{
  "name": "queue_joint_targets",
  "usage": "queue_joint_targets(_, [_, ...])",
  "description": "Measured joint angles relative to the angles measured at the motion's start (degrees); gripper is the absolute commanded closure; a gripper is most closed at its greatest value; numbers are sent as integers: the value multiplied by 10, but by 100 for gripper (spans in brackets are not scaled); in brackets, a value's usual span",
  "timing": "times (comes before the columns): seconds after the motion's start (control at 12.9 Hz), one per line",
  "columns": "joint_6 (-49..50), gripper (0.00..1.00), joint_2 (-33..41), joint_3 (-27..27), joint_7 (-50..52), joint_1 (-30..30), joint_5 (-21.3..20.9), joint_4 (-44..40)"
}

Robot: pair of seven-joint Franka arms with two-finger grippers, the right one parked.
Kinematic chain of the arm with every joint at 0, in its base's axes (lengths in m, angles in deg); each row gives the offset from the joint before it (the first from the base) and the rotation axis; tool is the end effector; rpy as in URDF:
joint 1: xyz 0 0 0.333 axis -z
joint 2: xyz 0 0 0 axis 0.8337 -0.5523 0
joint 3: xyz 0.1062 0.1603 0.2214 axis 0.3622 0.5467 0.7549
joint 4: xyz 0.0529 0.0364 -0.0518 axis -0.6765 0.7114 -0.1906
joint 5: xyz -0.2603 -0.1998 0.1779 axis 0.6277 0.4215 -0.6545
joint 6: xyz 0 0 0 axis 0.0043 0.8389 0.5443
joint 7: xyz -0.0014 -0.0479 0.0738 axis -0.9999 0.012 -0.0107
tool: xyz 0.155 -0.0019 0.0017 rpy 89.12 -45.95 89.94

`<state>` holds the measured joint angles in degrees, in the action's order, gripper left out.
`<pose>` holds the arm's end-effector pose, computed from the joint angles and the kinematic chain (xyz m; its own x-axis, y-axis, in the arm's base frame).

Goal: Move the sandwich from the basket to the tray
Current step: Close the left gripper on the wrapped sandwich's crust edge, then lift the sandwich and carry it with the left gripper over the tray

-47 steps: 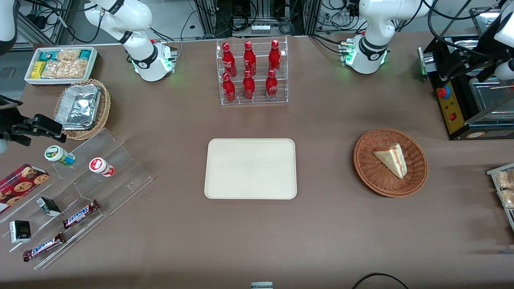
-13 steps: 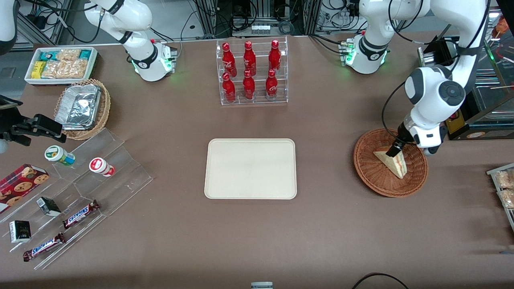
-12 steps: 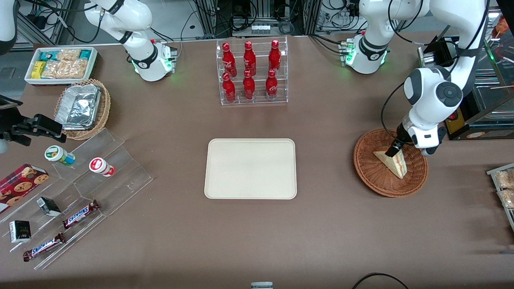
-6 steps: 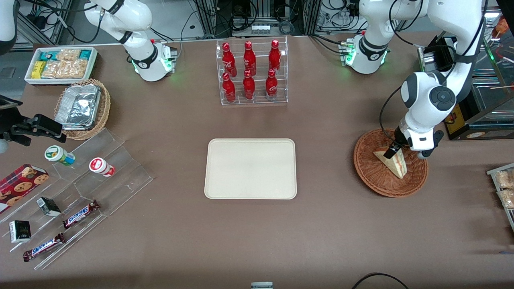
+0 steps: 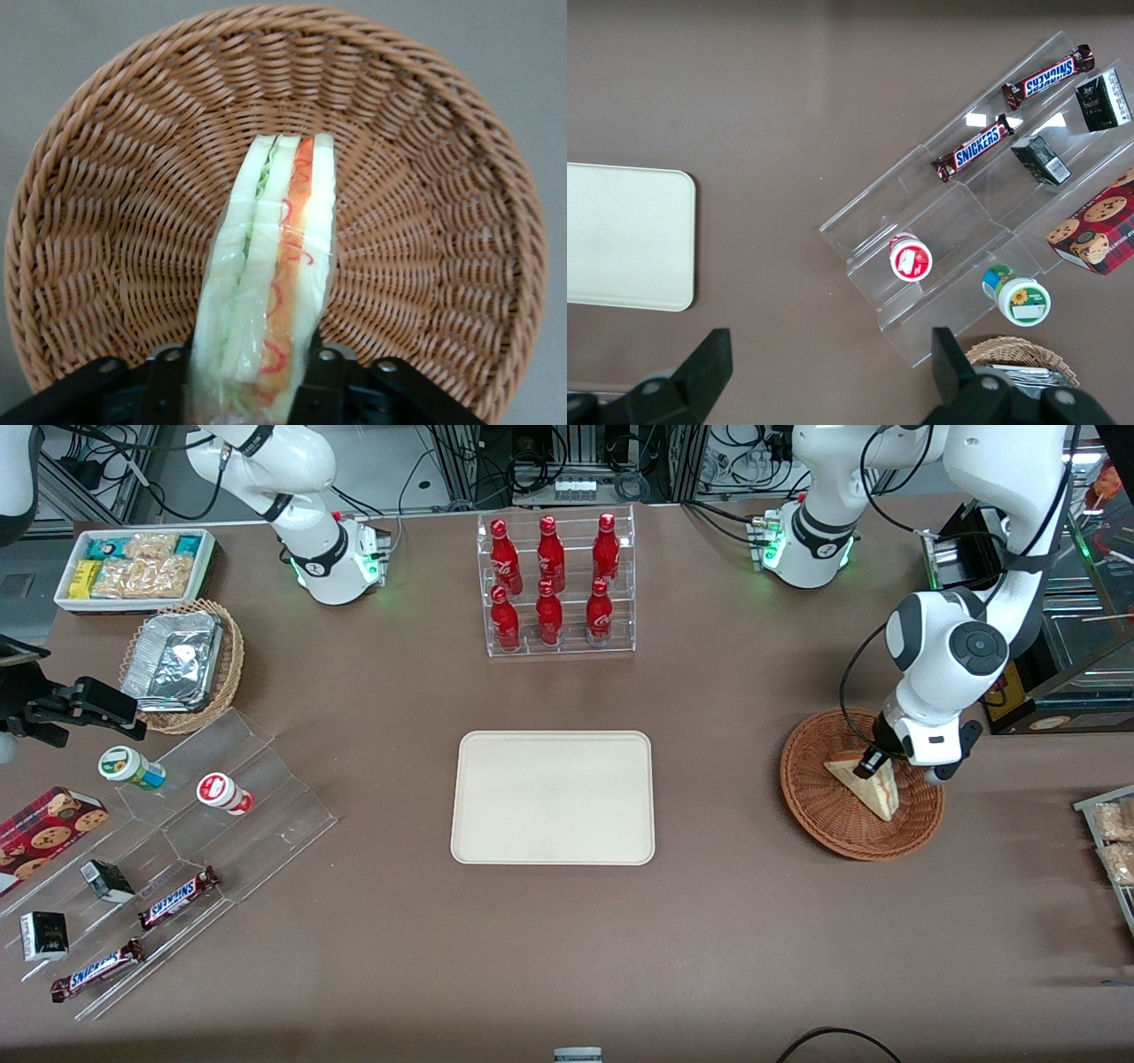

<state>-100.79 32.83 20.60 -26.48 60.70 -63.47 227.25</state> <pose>0.4905 -0.0039 0.2029 0.6713 0.7362 0.0860 0.7352 -0.6761 0.0483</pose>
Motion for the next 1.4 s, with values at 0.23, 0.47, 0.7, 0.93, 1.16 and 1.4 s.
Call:
queue_joint_targets(0.23, [62, 98, 30, -4, 0, 26, -18, -16])
queue_joint_targets(0.47, [267, 98, 99, -8, 2, 107, -26, -86])
queue_joint_targets(0.7, [351, 98, 113, -11, 27, 224, -26, -163])
queue_joint_targets(0.93, [348, 98, 76, -13, 33, 316, -26, -205])
queue_joint_targets(1.16, [307, 98, -14, -13, 40, 372, -26, -271])
queue_joint_targets(1.4, [229, 98, -101, -13, 67, 401, -26, -314])
